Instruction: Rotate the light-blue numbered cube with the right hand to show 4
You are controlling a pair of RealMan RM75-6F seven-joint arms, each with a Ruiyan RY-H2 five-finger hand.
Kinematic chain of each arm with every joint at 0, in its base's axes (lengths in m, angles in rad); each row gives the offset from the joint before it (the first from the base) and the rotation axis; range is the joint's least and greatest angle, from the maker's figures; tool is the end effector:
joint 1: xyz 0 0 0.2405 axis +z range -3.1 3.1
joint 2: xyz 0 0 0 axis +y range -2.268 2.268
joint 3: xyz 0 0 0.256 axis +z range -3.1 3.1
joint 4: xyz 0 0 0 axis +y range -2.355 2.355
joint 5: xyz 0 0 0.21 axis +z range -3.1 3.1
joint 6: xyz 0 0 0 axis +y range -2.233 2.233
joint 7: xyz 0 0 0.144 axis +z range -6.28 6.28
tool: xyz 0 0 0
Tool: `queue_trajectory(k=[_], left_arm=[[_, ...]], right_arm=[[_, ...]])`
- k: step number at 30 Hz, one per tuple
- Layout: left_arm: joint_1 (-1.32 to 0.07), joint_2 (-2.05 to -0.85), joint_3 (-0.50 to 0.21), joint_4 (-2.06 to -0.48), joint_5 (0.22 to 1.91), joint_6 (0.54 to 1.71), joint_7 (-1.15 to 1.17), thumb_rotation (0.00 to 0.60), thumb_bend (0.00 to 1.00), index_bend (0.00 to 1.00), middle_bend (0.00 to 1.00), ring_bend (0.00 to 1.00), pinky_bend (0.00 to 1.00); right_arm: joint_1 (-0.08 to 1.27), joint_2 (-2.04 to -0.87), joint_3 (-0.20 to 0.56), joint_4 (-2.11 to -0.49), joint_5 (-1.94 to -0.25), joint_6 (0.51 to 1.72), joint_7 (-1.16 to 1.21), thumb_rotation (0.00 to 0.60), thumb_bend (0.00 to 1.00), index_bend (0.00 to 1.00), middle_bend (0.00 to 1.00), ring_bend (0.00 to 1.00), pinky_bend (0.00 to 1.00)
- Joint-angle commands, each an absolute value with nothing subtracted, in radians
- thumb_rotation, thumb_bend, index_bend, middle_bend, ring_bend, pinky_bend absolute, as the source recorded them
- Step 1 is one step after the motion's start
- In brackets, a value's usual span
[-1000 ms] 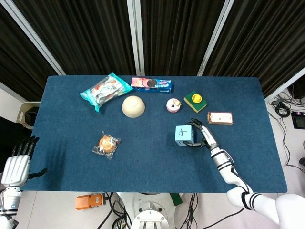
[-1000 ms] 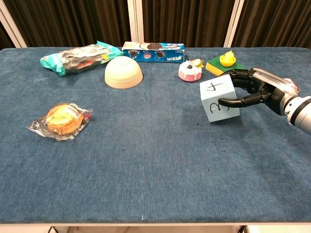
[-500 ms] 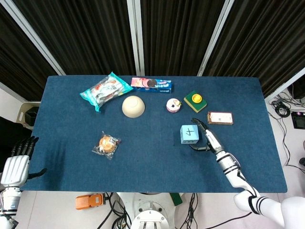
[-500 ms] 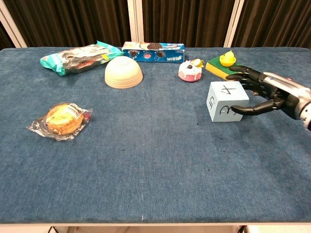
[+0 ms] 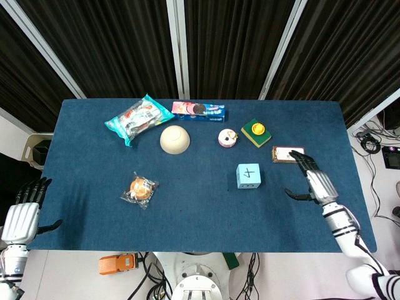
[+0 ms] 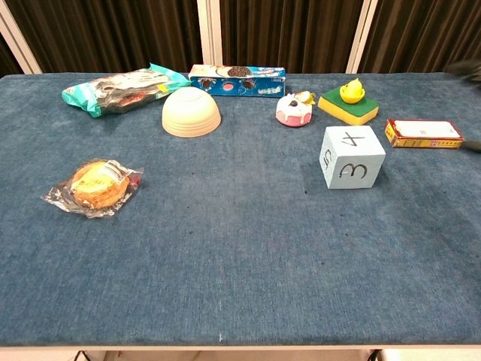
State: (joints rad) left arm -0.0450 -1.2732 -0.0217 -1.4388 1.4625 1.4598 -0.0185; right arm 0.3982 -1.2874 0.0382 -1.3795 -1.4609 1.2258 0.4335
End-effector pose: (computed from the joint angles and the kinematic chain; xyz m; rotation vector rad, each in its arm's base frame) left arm -0.3450 0.1627 0.1196 -1.3506 -0.9823 -0.8229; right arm -0.2904 -0.2786 0.0939 1.5165 -1.2404 1.1667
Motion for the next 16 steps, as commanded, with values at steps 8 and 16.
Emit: queue_trajectory(k=[8, 16], left_arm=[[-0.043, -1.276, -0.023, -1.455, 1.481, 1.484, -0.01, 0.6, 0.03, 0.05, 0.02, 0.0, 0.0], [-0.036, -1.275, -0.022, -1.461, 1.486, 1.499, -0.009, 0.6, 0.03, 0.05, 0.02, 0.0, 0.0]], right_arm=[[0.156, -1.057, 0.004, -1.654, -1.414, 1.508, 0.113, 0.6, 0.37, 0.0, 0.07, 0.0, 0.0], [0.108, -1.057, -0.028, -1.664, -1.495, 1.538, 0.156, 0.6, 0.37, 0.0, 0.07, 0.0, 0.0]])
